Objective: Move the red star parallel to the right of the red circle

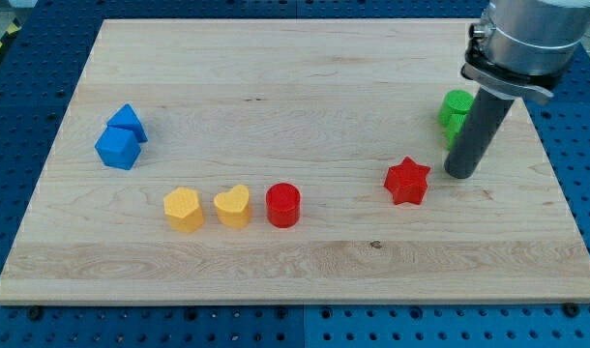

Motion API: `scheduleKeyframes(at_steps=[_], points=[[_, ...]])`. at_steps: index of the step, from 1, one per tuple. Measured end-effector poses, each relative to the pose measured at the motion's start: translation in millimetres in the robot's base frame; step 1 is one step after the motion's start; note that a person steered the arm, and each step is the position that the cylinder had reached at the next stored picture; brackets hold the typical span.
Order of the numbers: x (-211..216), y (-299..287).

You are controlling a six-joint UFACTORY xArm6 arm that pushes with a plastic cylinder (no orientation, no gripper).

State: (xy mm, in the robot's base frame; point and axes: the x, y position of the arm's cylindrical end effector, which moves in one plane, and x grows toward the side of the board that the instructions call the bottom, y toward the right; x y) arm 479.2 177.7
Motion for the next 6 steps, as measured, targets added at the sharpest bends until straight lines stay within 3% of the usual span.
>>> scheduleKeyframes(at_steps=[2,6], points=[[0.0,-33.2],[16.9,-46.3]])
